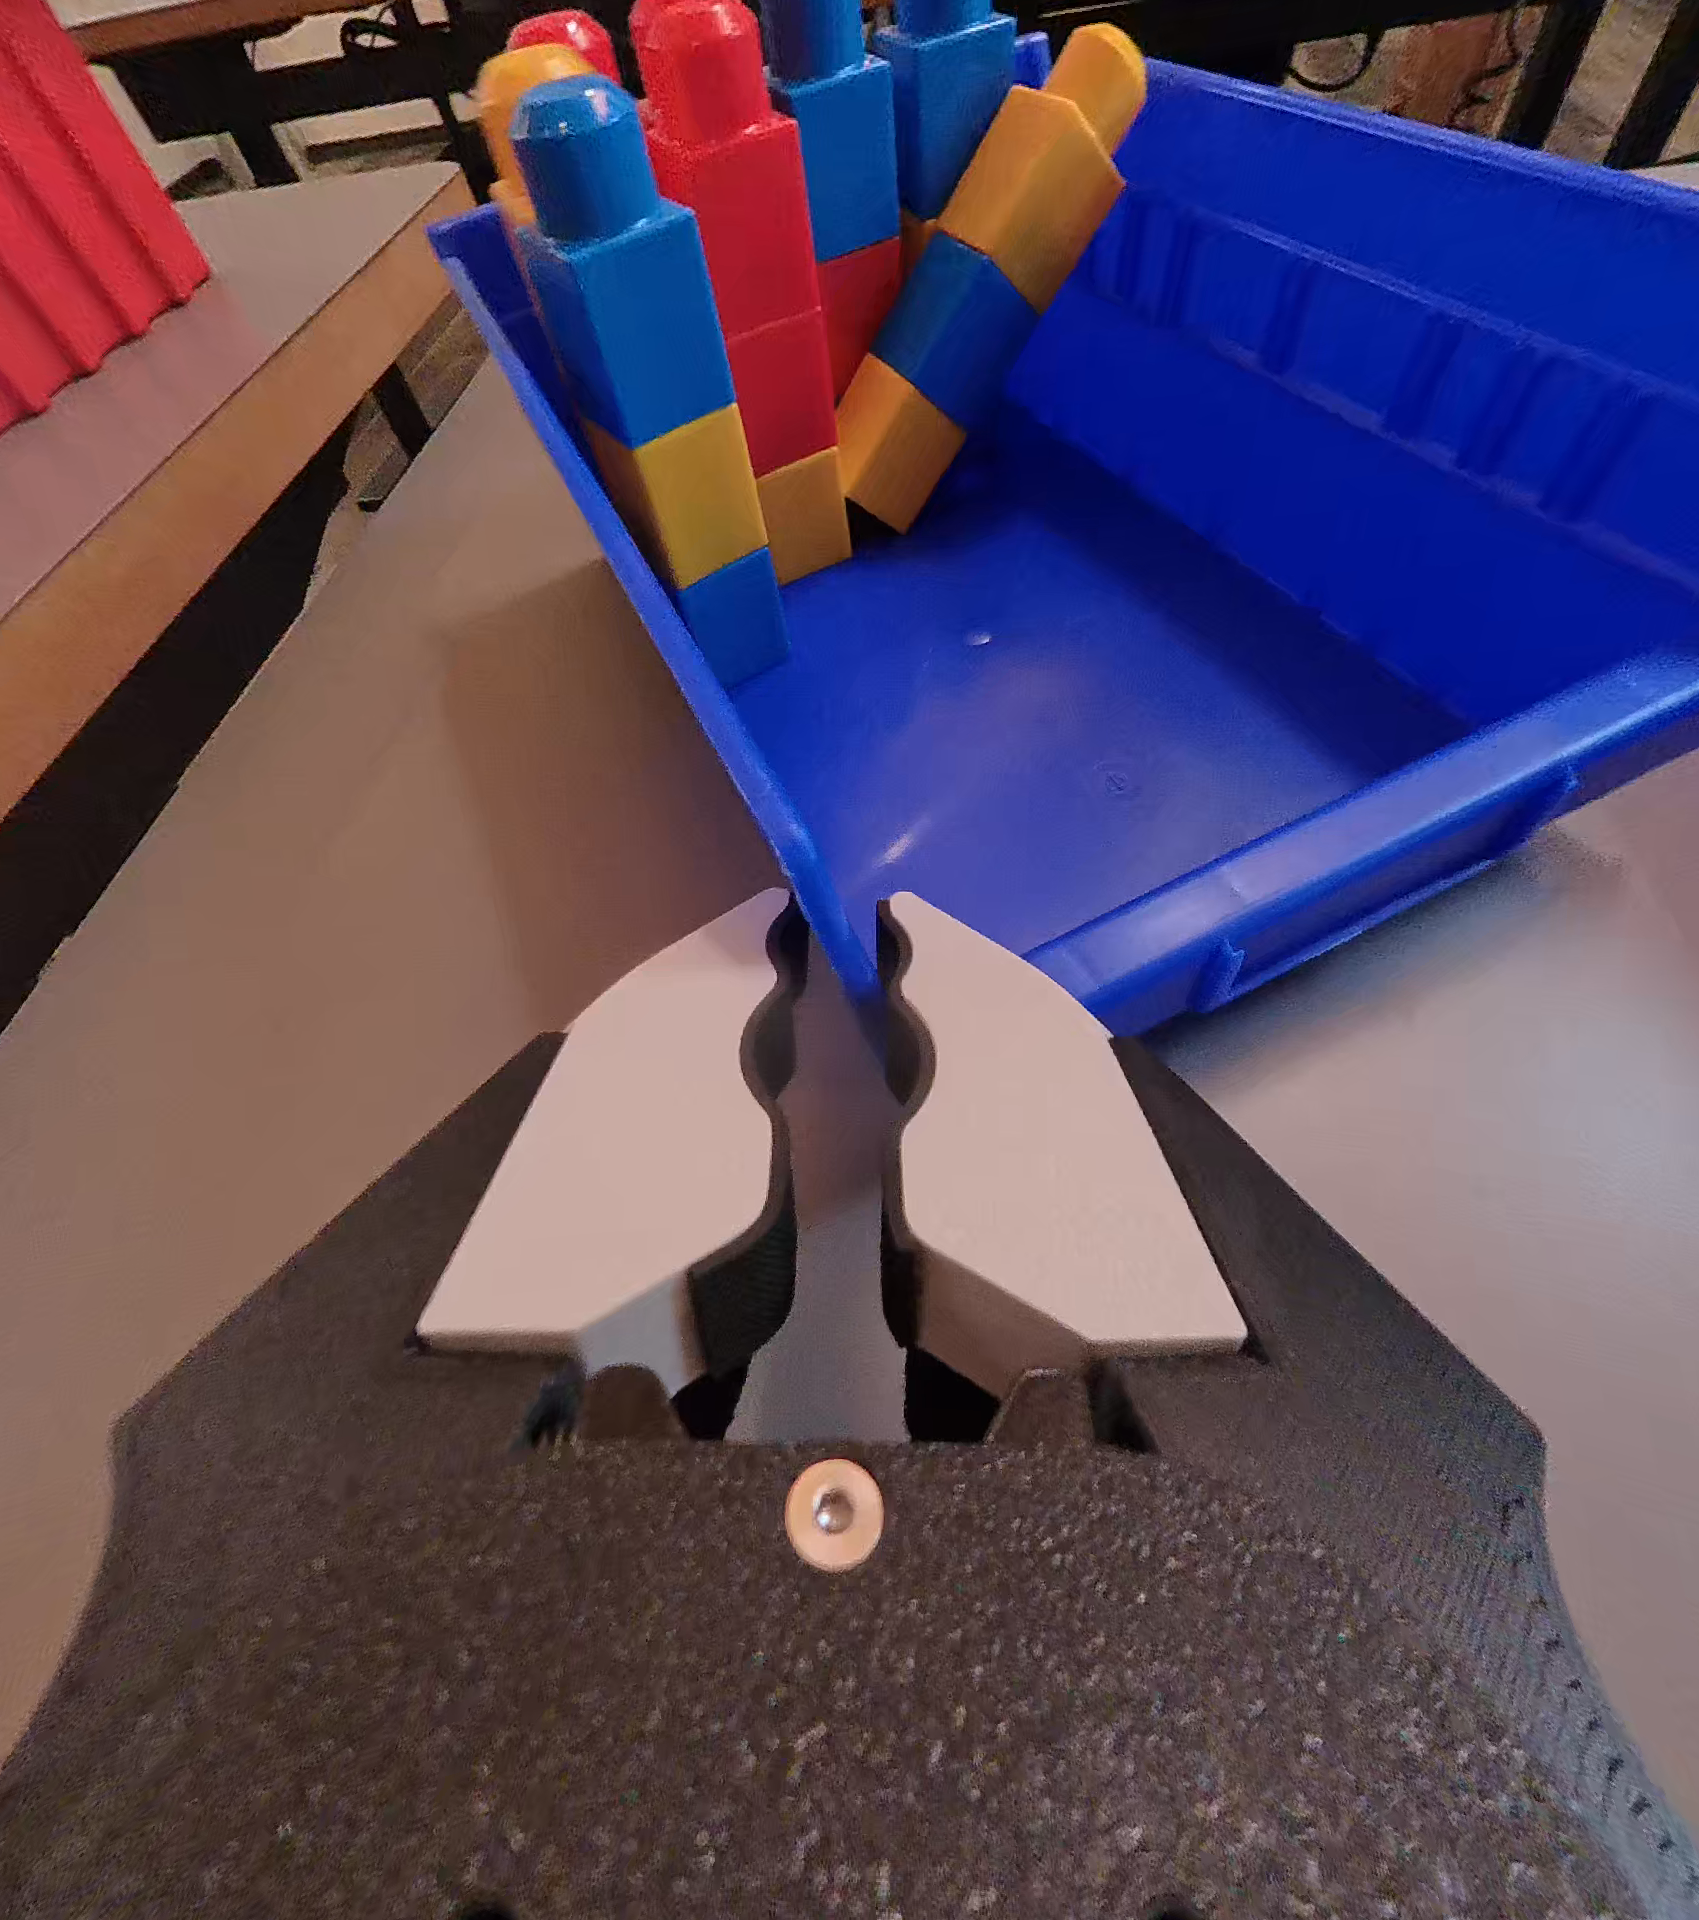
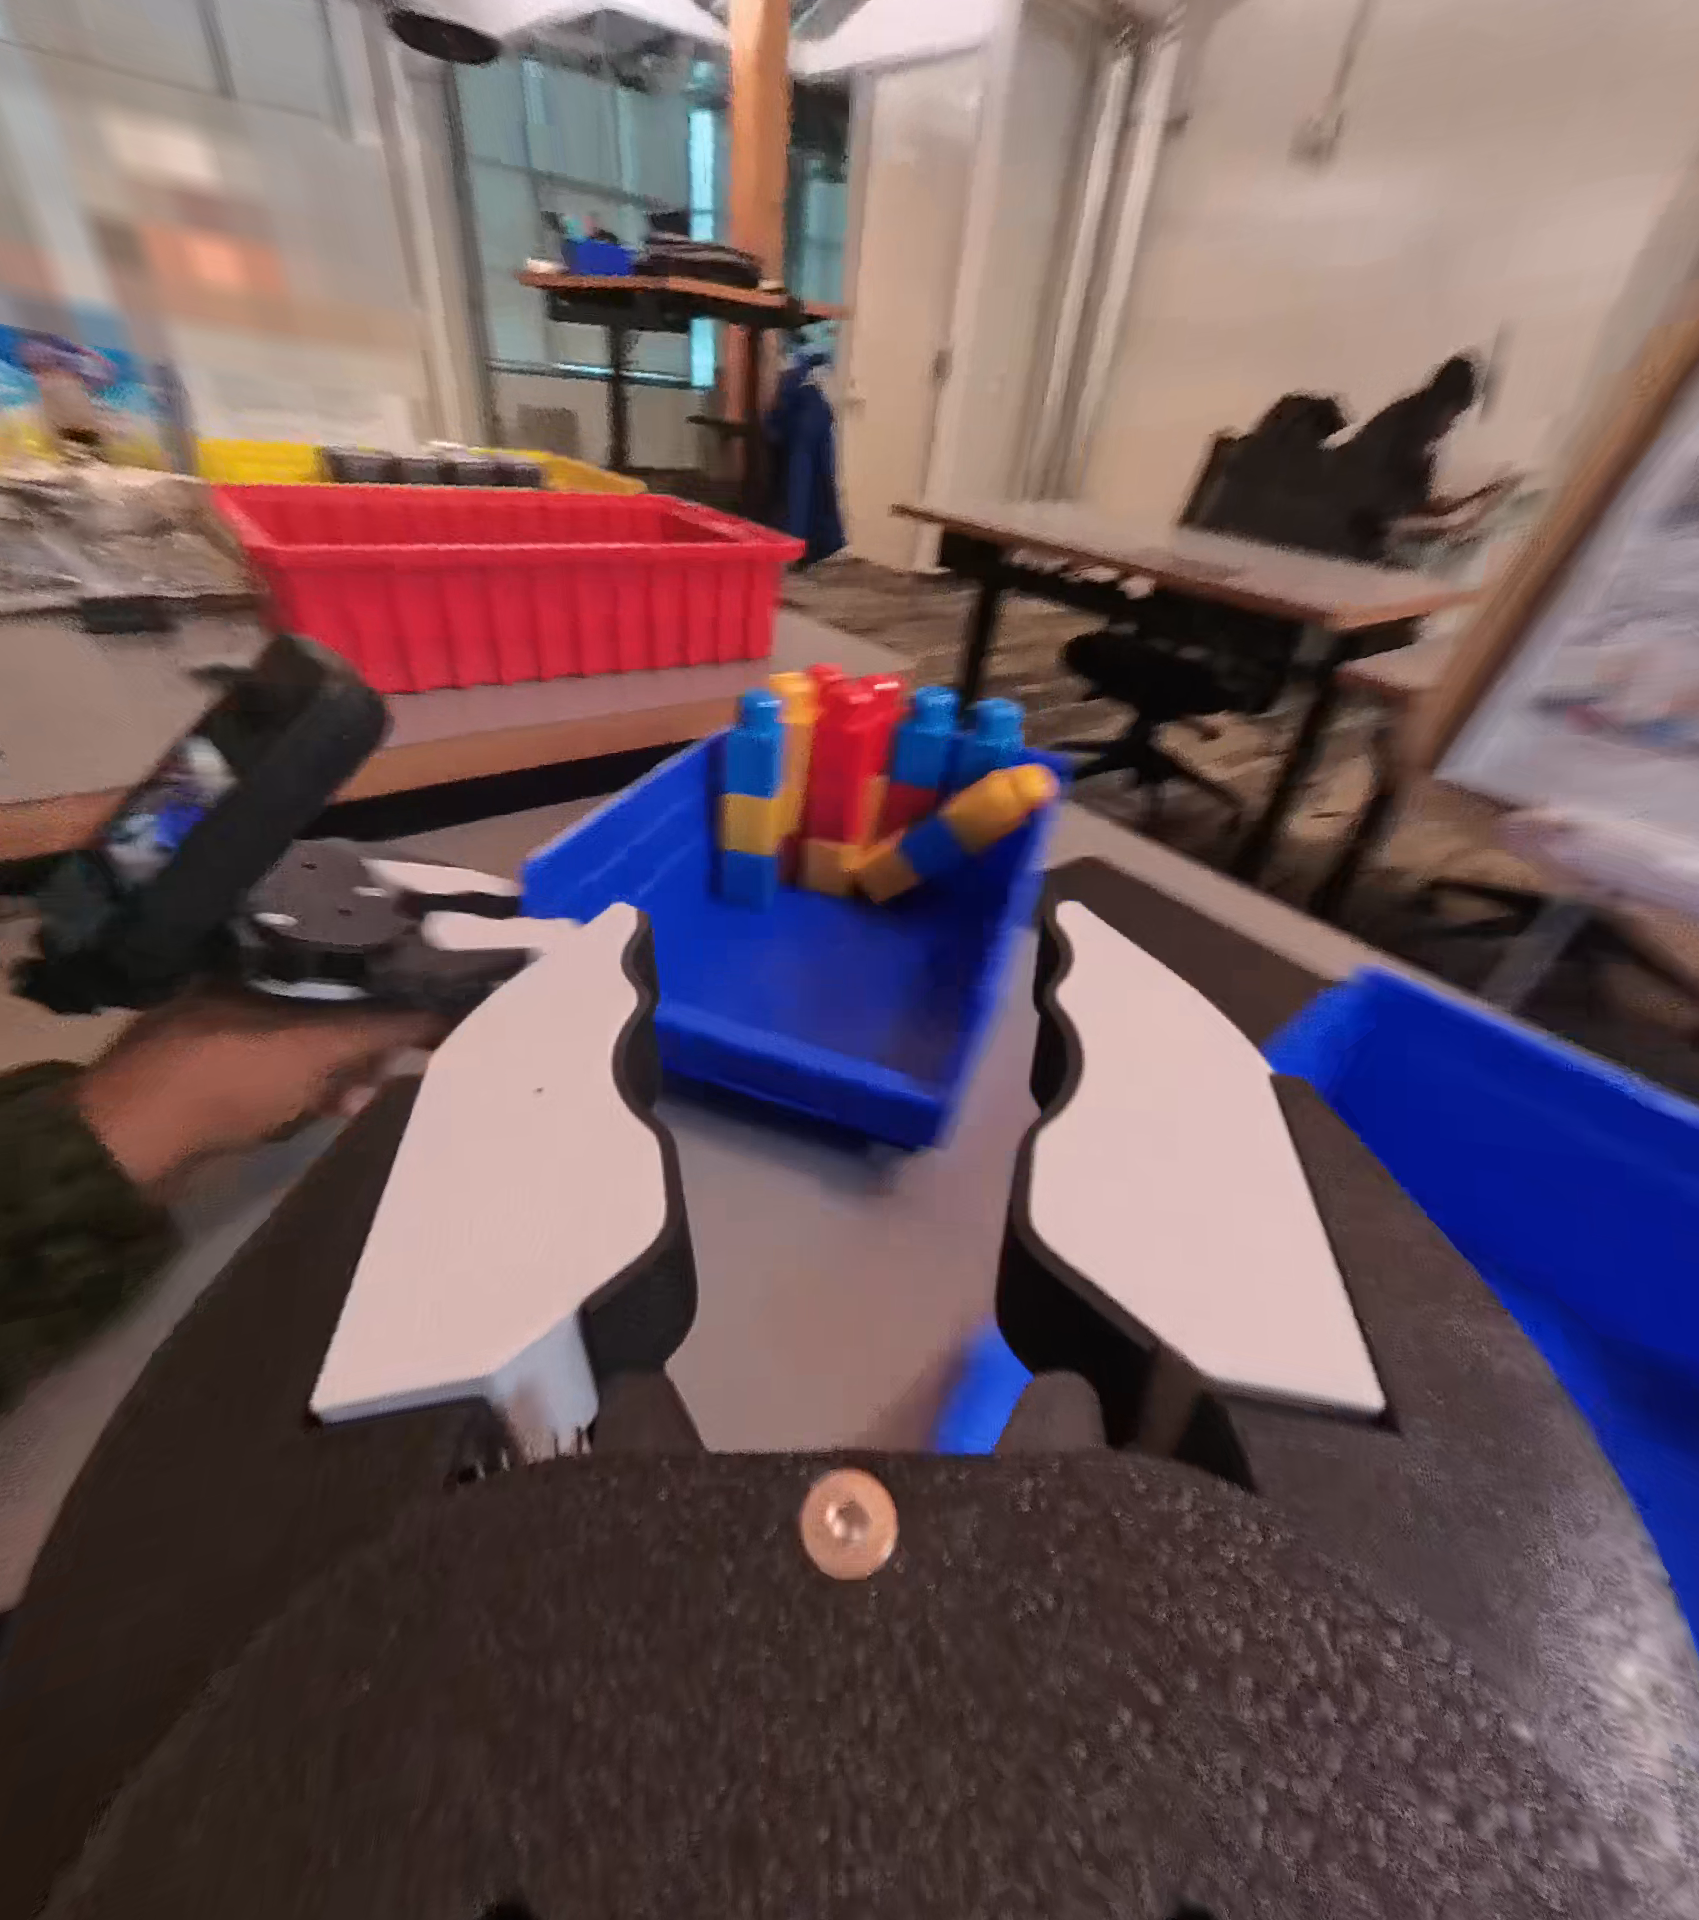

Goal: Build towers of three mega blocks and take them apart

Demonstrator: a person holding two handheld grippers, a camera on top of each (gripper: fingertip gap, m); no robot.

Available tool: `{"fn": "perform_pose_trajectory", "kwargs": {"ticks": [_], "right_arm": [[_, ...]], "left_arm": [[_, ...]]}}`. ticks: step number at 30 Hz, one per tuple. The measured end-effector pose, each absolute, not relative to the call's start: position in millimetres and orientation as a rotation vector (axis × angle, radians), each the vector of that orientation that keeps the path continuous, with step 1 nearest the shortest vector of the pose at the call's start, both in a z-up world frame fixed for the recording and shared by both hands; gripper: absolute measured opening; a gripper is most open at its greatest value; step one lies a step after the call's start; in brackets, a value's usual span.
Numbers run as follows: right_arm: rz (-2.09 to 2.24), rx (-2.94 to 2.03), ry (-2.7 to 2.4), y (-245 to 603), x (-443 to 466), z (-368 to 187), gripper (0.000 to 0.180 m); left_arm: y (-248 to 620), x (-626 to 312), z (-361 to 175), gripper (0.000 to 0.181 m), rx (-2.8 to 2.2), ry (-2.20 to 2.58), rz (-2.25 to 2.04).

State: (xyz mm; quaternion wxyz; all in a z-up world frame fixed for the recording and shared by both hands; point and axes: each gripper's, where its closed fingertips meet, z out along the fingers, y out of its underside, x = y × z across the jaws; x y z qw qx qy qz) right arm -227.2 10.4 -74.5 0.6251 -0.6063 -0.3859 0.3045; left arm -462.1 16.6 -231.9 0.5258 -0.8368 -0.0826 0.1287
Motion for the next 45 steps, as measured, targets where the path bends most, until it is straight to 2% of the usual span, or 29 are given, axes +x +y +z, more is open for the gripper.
{"fn": "perform_pose_trajectory", "kwargs": {"ticks": [4,9,11,14,17,18,19,20,21,25,26,27,28,34,39,45], "right_arm": [[0.419,-1.411,-0.724,57,-105,-51,0.071],[0.326,-1.654,-0.636,100,-3,-95,0.084],[0.332,-1.725,-0.648,102,13,-118,0.087],[0.399,-1.812,-0.691,99,6,-154,0.090],[0.513,-1.903,-0.730,98,-19,-186,0.093],[0.534,-1.919,-0.723,101,-23,-192,0.086],[0.508,-1.927,-0.720,105,-21,-198,0.066],[0.430,-1.907,-0.721,113,-14,-199,0.036],[0.388,-1.886,-0.750,116,-8,-200,0.018],[0.317,-1.931,-0.708,110,16,-200,0.010],[0.331,-1.933,-0.694,104,20,-200,0.010],[0.353,-1.940,-0.676,97,24,-200,0.010],[0.351,-1.940,-0.666,89,29,-200,0.010],[0.300,-1.892,-0.519,50,82,-190,0.013],[0.198,-1.879,-0.311,77,146,-181,0.013],[0.135,-1.902,-0.022,117,230,-190,0.007]], "left_arm": [[27,-449,-233,0.018,-1.997,-0.119,0.260],[17,-436,-222,0.038,-1.969,-0.126,0.151],[-1,-437,-195,0.036,-1.851,-0.164,0.201],[-12,-397,-150,0.019,-1.695,-0.074,0.113],[-2,-324,-131,0.030,-1.705,0.128,-0.098],[1,-301,-127,0.031,-1.697,0.182,-0.155],[4,-278,-125,0.031,-1.688,0.240,-0.204],[8,-256,-129,0.033,-1.697,0.299,-0.241],[12,-235,-137,0.035,-1.725,0.357,-0.272],[23,-173,-198,0.056,-1.962,0.568,-0.320],[22,-159,-208,0.053,-1.993,0.618,-0.339],[18,-146,-215,0.038,-2.012,0.671,-0.371],[16,-139,-218,0.035,-2.013,0.699,-0.344],[32,-96,-218,0.026,-1.925,0.923,-0.282],[100,-33,-218,0.019,-1.876,0.955,-0.253],[115,38,-212,0.039,-1.821,0.922,-0.443]]}}
